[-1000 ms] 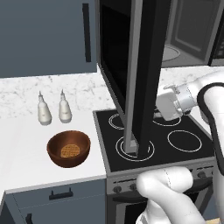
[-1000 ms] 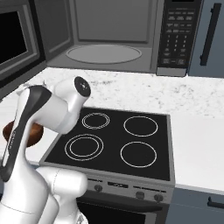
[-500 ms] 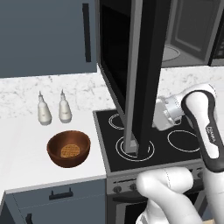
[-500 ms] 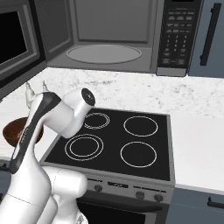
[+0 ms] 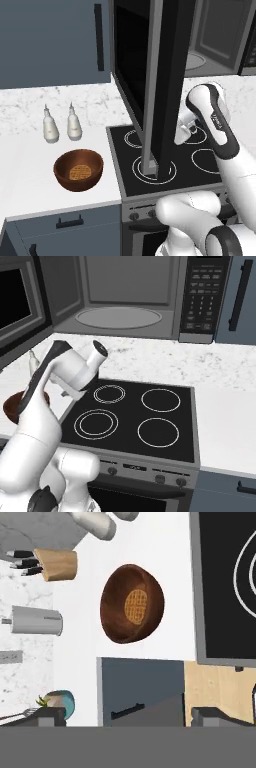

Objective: Open the microwave, place the bowl with waffle inside the microwave, then close the microwave door and turn it on.

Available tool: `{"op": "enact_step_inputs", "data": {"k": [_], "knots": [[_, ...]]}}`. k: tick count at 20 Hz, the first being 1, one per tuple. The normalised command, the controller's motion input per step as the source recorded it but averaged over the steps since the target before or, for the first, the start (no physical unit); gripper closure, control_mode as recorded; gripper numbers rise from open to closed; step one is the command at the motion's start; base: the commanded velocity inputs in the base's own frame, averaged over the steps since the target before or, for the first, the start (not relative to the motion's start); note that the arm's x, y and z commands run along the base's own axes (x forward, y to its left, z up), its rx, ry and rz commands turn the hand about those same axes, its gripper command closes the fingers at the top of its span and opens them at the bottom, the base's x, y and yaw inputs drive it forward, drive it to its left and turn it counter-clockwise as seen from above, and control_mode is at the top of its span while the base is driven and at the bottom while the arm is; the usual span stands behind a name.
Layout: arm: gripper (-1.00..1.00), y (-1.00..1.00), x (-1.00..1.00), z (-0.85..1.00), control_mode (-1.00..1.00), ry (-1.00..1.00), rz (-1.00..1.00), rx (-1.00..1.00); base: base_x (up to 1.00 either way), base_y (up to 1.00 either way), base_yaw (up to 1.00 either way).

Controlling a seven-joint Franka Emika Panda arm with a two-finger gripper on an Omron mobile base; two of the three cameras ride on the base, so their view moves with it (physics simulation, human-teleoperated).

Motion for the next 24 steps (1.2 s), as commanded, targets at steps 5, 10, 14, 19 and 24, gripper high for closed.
{"op": "enact_step_inputs", "data": {"k": [5, 10, 14, 19, 24], "knots": [[-1.0, 0.0, 0.18, -0.75, -1.0, 0.0, 0.0, 0.0, 0.0, 0.0, 0.0], [-1.0, 0.04, 0.07, -0.7, -1.0, -0.06, 0.0, 0.0, 0.0, 0.0, 0.0], [-1.0, 0.18, 0.0, -0.29, -1.0, -0.13, 0.0, 0.0, 0.0, 0.0, 0.0], [-1.0, 0.46, 0.09, -0.11, -1.0, -0.13, 0.0, 0.0, 0.0, 0.0, 0.0], [-1.0, 0.53, 0.21, -0.13, -1.0, -0.04, 0.0, 0.0, 0.0, 0.0, 0.0]]}}
